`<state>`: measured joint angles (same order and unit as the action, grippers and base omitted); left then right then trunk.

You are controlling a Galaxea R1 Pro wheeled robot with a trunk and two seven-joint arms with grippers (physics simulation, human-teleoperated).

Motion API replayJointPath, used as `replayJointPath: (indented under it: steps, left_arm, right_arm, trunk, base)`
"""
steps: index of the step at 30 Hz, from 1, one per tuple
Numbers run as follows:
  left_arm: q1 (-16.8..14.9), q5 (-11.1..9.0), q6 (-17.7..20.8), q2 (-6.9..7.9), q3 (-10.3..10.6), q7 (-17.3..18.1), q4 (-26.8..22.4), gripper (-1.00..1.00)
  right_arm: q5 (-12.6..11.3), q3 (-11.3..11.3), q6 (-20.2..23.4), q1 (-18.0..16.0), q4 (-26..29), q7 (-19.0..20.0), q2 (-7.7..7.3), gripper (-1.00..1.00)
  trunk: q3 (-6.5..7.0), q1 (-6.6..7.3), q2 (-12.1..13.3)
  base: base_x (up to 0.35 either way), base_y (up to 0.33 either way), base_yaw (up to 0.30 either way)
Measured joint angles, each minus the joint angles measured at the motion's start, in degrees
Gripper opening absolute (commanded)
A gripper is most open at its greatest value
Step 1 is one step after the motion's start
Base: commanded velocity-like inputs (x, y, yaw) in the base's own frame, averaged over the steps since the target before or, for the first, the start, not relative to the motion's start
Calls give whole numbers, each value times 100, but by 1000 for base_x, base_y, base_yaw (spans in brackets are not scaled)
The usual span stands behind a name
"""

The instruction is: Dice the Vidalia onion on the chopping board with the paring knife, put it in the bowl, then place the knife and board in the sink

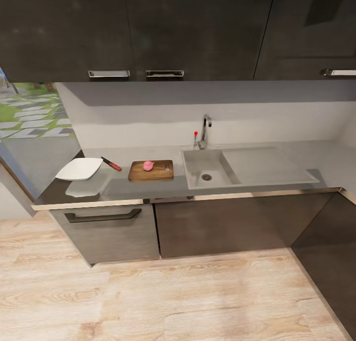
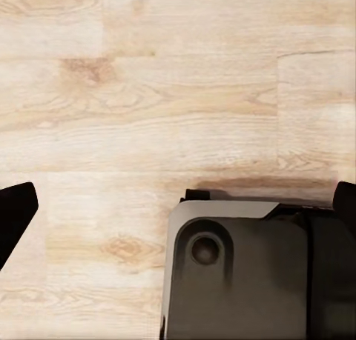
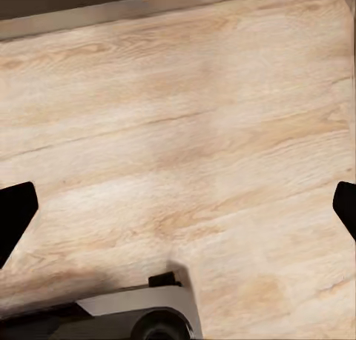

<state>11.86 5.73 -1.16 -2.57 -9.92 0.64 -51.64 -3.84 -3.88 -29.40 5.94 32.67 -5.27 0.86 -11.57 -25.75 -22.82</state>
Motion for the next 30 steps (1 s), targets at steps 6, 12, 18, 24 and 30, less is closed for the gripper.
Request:
replayJointPath:
  steps: [6, 12, 18, 24, 30]
  left_arm:
    - [0, 0, -3, 0, -2, 0, 137, 100]
    - [0, 0, -3, 0, -3, 0, 188, 100]
    - [0, 0, -3, -1, -8, 0, 193, 100]
    - [0, 0, -3, -1, -9, -2, 176, 100]
    - [0, 0, -3, -1, -9, -1, 154, 100]
  right_arm:
    - [13, -4, 2513, 1, 2786, -68, -1, 100]
    - [9, 4, 4053, -26, 4954, -428, 0, 100]
    - [4, 434, 4371, -489, 5778, -1158, 8, 100]
    - [2, 908, 5101, -1273, 5902, -1699, 40, 100]
    - [-9, 1014, 5957, -2172, 5917, -1795, 480, 100]
  trunk:
    - [1, 0, 0]
    - [0, 0, 0]
    - [0, 0, 1]
    - [2, 0, 2]
    - [2, 0, 2]
  base:
    - [0, 0, 0]
    - [0, 0, 0]
    - [0, 75, 0]
    - [0, 243, 0]
    - [0, 274, 0]
